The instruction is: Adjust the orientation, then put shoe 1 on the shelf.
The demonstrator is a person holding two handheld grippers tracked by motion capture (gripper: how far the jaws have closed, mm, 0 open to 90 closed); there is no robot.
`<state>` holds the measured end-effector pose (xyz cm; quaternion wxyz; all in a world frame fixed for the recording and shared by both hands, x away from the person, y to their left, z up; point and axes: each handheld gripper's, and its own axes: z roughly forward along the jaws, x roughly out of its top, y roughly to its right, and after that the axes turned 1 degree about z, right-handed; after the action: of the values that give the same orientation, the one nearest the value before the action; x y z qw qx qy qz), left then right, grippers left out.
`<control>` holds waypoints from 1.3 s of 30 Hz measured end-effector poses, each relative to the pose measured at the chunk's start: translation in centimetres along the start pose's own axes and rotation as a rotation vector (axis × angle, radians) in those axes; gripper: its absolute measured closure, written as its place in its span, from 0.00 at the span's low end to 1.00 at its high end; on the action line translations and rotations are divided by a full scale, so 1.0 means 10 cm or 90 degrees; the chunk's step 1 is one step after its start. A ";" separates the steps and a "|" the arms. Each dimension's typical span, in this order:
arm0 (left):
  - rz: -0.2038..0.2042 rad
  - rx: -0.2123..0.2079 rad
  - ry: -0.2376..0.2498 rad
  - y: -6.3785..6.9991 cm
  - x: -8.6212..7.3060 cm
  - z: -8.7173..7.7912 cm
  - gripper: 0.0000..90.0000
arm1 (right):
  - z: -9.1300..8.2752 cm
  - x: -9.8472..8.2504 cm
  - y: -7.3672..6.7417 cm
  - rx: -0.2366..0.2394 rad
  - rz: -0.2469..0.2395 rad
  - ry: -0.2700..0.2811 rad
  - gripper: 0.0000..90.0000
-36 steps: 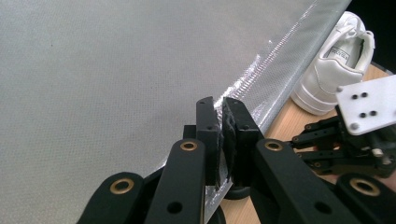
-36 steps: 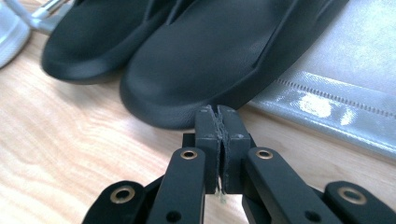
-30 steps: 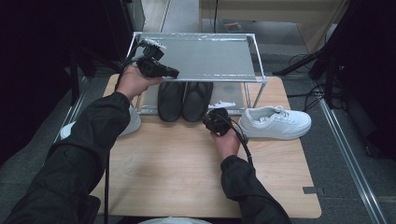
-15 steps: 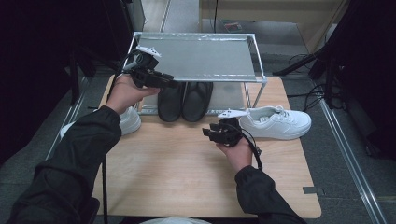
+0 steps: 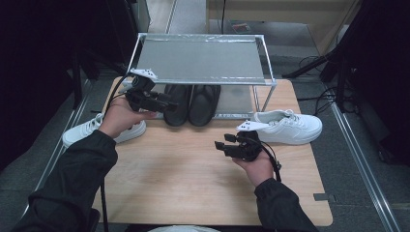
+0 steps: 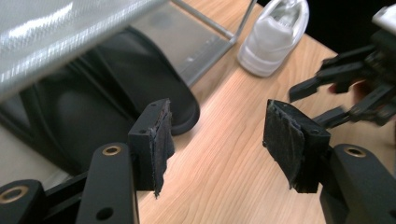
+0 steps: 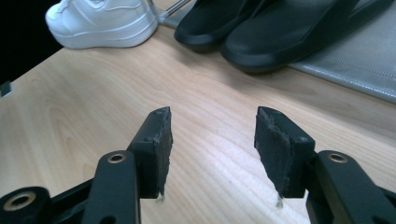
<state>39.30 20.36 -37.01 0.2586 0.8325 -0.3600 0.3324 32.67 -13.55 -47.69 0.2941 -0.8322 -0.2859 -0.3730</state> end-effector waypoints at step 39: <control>-0.070 0.049 -0.008 -0.26 -1.21 -0.30 0.46 | -0.20 -0.07 -0.08 0.013 -0.043 0.000 0.54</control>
<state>33.90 29.08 -44.51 0.2421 0.8624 -0.3024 0.3258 30.87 -14.61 -46.90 0.2900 -0.8188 -0.3179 -0.3800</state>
